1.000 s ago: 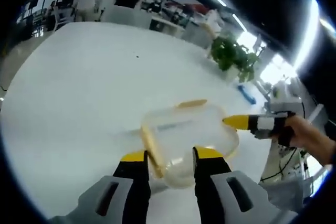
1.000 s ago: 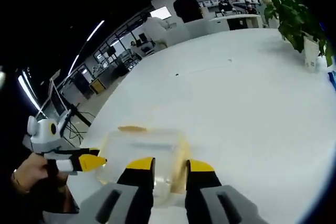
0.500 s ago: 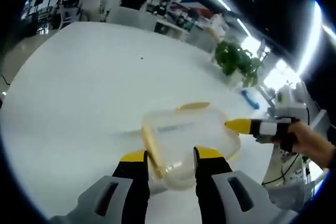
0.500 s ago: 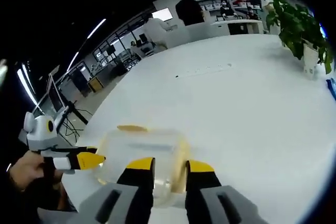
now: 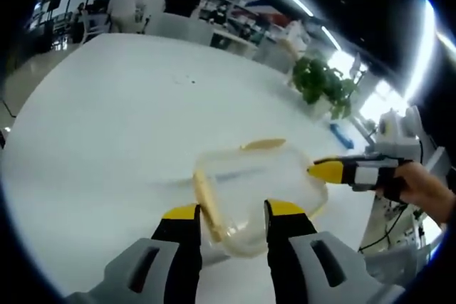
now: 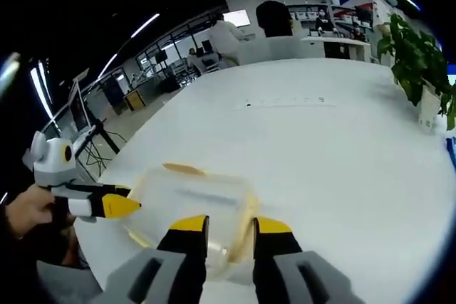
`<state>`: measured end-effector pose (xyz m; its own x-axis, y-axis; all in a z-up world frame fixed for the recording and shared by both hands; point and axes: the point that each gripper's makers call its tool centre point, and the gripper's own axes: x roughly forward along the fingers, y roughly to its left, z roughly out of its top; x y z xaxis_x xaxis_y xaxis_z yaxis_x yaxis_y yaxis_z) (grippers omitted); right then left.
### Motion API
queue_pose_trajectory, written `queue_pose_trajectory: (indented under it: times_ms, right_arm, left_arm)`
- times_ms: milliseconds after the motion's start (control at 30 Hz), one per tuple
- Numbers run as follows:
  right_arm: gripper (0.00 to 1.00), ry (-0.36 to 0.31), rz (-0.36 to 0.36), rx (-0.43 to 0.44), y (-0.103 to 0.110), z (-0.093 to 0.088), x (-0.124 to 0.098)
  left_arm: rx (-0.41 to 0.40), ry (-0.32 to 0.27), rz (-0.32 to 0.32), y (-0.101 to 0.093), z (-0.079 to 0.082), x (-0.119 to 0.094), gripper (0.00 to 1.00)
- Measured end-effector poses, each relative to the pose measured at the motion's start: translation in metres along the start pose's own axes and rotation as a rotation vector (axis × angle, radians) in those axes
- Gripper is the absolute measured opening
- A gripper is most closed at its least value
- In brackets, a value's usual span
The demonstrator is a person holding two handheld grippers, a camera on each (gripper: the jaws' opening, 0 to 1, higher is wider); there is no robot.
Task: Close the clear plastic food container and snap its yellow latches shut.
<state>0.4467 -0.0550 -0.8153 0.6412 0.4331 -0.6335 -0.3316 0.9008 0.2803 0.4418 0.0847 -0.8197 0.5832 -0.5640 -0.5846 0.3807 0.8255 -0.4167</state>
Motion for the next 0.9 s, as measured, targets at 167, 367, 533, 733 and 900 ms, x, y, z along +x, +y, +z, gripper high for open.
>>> queue_pose_trajectory:
  times_ms: [167, 367, 533, 733, 900]
  right_arm:
    - [0.22, 0.005, 0.003, -0.027, 0.000, 0.001, 0.000]
    - [0.23, 0.001, 0.007, -0.042, 0.000, 0.002, 0.000]
    - [0.24, -0.005, 0.011, -0.032, 0.000, 0.002, 0.001]
    - [0.23, -0.012, 0.007, -0.129, 0.000, 0.005, 0.001]
    - [0.21, -0.010, -0.016, -0.189, -0.006, 0.006, -0.003]
  left_arm:
    - [0.026, 0.002, 0.002, -0.001, 0.001, 0.000, 0.33]
    - [0.112, -0.035, 0.054, 0.005, 0.013, -0.001, 0.28]
    - [0.140, -0.031, 0.065, 0.007, 0.016, -0.003, 0.22]
    - [0.177, -0.052, 0.093, 0.010, 0.027, -0.009, 0.17]
    - [0.222, -0.052, 0.081, 0.004, 0.030, -0.012, 0.17]
